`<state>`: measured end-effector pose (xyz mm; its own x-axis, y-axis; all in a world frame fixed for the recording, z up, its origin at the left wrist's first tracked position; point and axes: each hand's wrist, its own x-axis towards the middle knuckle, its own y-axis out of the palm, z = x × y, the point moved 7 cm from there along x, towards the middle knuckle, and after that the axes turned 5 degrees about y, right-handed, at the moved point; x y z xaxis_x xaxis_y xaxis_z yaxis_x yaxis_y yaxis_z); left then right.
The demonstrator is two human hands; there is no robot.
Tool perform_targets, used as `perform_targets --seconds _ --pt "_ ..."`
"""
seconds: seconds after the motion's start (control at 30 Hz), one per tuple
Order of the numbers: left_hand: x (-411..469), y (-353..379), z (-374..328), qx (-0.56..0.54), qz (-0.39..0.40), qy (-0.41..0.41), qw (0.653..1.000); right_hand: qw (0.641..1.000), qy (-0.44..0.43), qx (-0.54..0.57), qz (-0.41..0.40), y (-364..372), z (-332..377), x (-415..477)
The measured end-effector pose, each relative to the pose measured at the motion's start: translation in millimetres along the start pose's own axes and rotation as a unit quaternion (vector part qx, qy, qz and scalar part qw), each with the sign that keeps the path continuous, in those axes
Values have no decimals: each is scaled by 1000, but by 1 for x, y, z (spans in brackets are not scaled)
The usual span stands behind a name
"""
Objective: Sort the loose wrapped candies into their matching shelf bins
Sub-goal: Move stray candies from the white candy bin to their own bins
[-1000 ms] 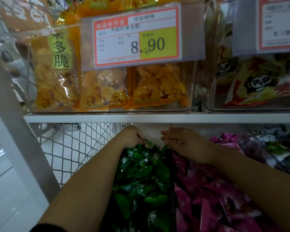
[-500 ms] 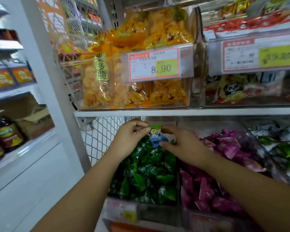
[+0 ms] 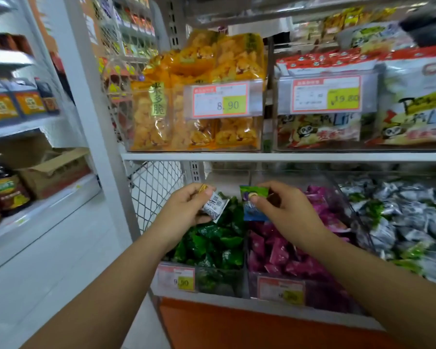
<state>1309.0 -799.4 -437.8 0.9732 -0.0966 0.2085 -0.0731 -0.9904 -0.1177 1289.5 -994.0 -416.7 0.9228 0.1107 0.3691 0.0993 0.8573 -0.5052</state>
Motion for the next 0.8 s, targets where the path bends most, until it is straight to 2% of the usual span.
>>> perform_targets --seconds 0.17,0.3,0.5,0.63,0.73,0.8 --pt "-8 77 -25 59 75 9 995 996 22 -81 -30 -70 -15 -47" --pt "-12 157 -45 137 142 63 978 986 61 -132 -86 -145 -38 -88" --pt "-7 271 -69 192 175 164 952 949 129 -160 -241 -256 -86 -144" --pt "-4 328 -72 215 179 204 938 907 162 -175 -348 -323 -125 -169" --pt "-3 363 -72 281 184 267 903 876 201 -189 -396 -360 -162 -182" --pt "-7 384 -72 322 206 342 858 874 215 -211 -380 -370 -182 -185"
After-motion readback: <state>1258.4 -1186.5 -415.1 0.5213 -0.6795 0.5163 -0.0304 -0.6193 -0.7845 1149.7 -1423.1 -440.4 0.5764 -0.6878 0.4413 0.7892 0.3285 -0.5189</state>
